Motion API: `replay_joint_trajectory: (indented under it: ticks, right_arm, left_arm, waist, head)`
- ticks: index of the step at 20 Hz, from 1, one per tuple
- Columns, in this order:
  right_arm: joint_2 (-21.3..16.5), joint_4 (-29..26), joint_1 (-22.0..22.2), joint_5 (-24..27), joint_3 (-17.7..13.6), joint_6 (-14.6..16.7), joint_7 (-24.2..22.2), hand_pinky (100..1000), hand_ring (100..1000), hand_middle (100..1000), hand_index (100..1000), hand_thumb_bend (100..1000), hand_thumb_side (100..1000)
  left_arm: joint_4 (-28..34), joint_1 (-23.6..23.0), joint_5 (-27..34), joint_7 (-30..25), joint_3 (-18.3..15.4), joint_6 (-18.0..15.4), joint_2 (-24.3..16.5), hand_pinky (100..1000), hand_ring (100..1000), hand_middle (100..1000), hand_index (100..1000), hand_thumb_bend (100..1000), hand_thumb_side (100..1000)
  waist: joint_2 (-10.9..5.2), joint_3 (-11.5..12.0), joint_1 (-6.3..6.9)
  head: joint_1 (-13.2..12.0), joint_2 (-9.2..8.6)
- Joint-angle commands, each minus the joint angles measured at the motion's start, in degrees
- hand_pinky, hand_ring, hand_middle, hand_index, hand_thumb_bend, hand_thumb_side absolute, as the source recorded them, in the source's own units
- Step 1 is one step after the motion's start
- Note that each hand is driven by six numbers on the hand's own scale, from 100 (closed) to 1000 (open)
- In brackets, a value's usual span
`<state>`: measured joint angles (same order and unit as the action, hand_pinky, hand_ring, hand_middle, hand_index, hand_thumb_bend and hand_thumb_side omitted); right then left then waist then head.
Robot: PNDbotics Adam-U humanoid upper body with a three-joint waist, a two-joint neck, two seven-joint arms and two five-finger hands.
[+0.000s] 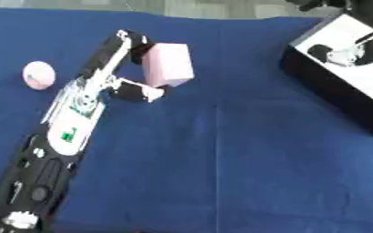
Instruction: Pick up the objects with one hand, pass them to the other hand, and then place them into the box on the other side of the table.
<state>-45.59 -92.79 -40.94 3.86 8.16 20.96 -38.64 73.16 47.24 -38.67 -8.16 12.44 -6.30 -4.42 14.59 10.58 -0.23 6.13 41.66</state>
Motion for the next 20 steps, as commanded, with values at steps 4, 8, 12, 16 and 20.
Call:
replay_joint_trajectory:
  ticks: [4, 8, 12, 16, 20]
  right_arm:
    - [0.58, 0.86, -3.00, -3.82, 1.25, 1.39, -1.00, 895, 1000, 882, 887, 357, 100]
    - [1.67, 1.71, -4.29, -5.75, 1.82, 1.72, -1.09, 889, 1000, 859, 876, 402, 100]
    - [2.61, 2.10, -5.45, -7.17, 2.37, 1.94, -1.31, 883, 1000, 841, 869, 413, 100]
    - [3.49, 3.01, -6.36, -9.54, 2.72, 2.36, -0.91, 875, 965, 807, 858, 419, 100]
    - [4.22, 4.57, -6.97, -12.57, 2.91, 3.31, 0.24, 879, 963, 803, 867, 434, 100]
  left_arm:
    - [1.03, 1.21, -1.72, 0.11, -0.54, 0.48, 2.53, 531, 469, 417, 476, 105, 100]
    - [1.92, 1.16, -2.73, 0.39, -0.51, 1.05, 4.02, 527, 467, 414, 475, 102, 100]
    - [2.22, 1.17, -3.36, 0.50, -0.52, 1.44, 5.46, 524, 465, 411, 475, 103, 100]
    - [1.87, 1.28, -2.85, 0.25, -0.67, 2.23, 6.84, 512, 458, 403, 468, 100, 100]
    - [2.07, 1.30, -0.99, -0.03, -0.48, 2.71, 7.97, 512, 456, 403, 468, 100, 100]
  waist:
    - [-1.64, 0.14, -0.93]
    - [-1.53, 0.31, -0.81]
    - [-1.40, 0.40, -0.75]
    - [-1.35, 0.50, -0.72]
    - [-1.35, 0.50, -0.73]
  head:
    - [0.55, 0.02]
    - [0.83, 0.11]
    - [1.49, -0.43]
    - [2.32, -0.81]
    - [2.56, -1.13]
